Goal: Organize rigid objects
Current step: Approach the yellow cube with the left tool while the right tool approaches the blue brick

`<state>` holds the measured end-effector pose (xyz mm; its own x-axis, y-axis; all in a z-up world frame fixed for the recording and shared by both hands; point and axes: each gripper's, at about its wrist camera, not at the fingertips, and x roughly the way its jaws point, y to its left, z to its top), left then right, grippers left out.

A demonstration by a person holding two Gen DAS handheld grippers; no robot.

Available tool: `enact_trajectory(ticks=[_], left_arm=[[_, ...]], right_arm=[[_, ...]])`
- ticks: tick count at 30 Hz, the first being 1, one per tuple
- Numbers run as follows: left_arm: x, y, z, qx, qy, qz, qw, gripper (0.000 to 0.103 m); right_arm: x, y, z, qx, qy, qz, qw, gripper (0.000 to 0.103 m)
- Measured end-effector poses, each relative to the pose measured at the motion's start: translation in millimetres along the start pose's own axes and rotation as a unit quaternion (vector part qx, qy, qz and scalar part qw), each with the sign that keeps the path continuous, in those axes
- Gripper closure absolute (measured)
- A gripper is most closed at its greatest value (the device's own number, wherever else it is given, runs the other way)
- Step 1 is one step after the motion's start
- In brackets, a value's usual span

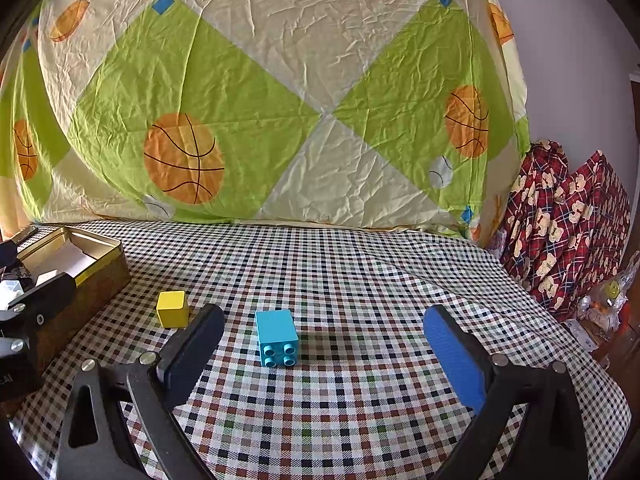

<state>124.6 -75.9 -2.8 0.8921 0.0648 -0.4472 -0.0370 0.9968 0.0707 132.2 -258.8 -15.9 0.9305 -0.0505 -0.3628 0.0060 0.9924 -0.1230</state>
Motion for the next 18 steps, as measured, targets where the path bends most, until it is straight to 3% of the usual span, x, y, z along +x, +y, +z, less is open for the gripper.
enact_trajectory(ticks=[6, 12, 18], left_arm=[[8, -3, 6, 0.003, 0.009, -0.003, 1.0, 0.0], [26, -17, 20, 0.011, 0.027, -0.019, 0.9994, 0.0], [57, -30, 26, 0.009, 0.066, -0.04, 0.997, 0.0]], right_arm=[[5, -2, 0, 0.006, 0.012, 0.008, 1.0, 0.002], [23, -13, 1, 0.024, 0.048, 0.053, 0.997, 0.002], [38, -38, 1, 0.04, 0.064, 0.062, 0.995, 0.002]])
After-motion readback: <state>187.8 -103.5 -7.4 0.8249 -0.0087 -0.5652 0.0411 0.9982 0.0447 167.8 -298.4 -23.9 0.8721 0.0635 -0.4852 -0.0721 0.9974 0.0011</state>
